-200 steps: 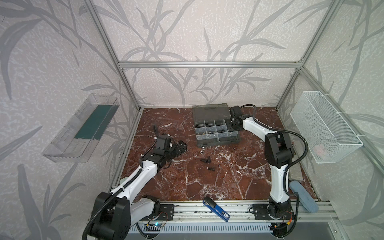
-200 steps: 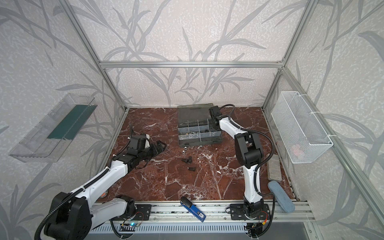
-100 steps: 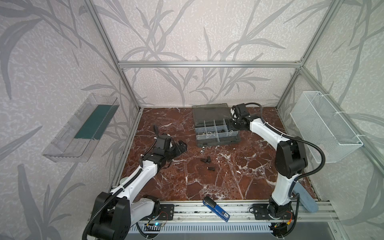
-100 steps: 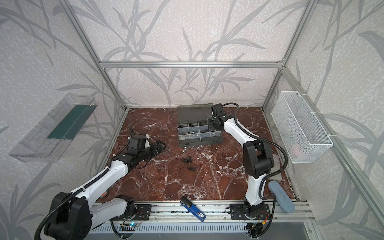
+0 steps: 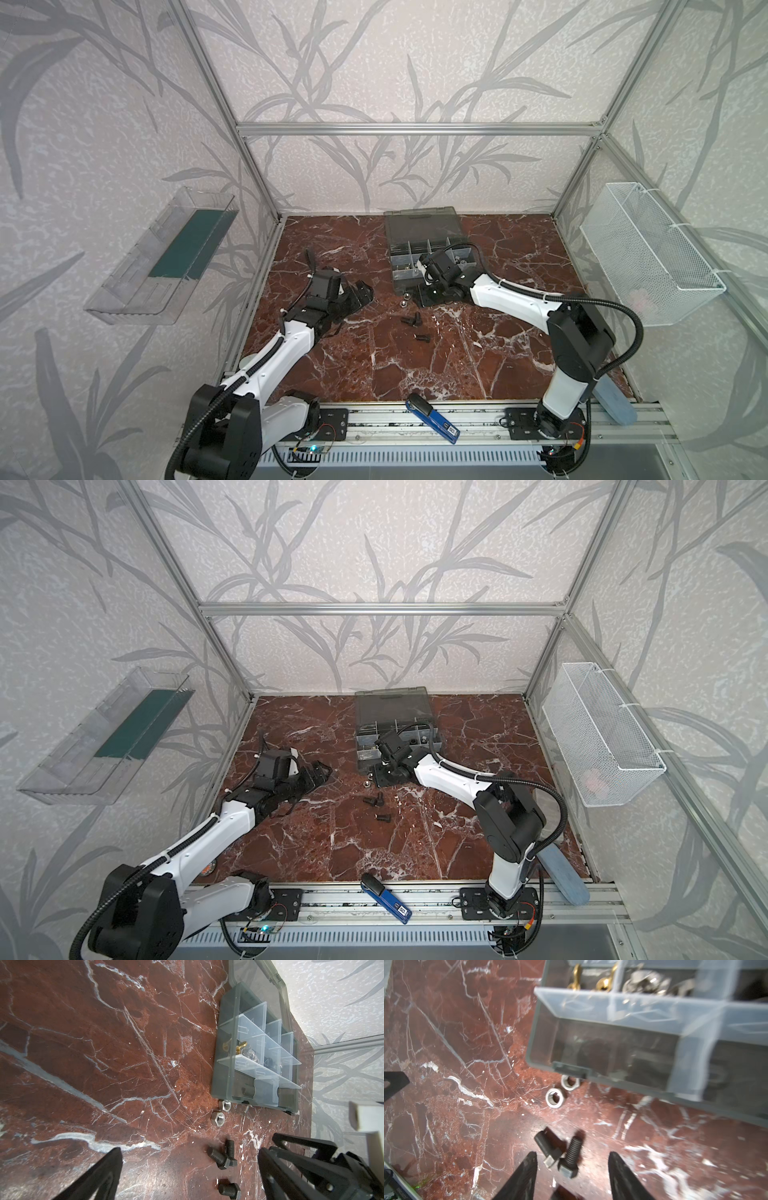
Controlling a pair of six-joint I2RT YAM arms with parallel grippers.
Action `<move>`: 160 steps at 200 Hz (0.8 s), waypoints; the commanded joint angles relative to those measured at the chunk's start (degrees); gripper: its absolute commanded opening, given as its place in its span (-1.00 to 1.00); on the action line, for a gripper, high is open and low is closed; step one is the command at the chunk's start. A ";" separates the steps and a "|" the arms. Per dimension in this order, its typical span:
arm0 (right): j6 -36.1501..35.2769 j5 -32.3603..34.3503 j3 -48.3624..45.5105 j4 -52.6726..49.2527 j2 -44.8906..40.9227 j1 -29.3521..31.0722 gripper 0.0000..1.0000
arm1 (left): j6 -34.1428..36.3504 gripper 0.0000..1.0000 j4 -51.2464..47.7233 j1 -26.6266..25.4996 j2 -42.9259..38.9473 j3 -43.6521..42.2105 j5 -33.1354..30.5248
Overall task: Sort the screws and nuts into containers
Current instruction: 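Move the right gripper back to the pile and grasp another silver hex nut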
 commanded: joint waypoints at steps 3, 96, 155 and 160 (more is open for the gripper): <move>3.54 1.83 1.05 2.72 3.16 1.90 0.12 | 0.63 0.99 -0.88 0.33 0.02 0.19 -0.10; 13.09 10.13 12.43 -2.19 13.82 7.58 0.13 | 0.65 0.98 -0.60 1.01 -1.90 -1.18 0.49; 15.34 13.39 14.87 -6.02 16.36 7.62 0.13 | 0.78 0.98 -0.35 1.92 -2.95 -2.45 0.90; 15.38 13.52 14.89 -6.03 16.46 7.62 0.13 | 0.74 0.99 -0.34 2.02 -2.96 -2.54 0.98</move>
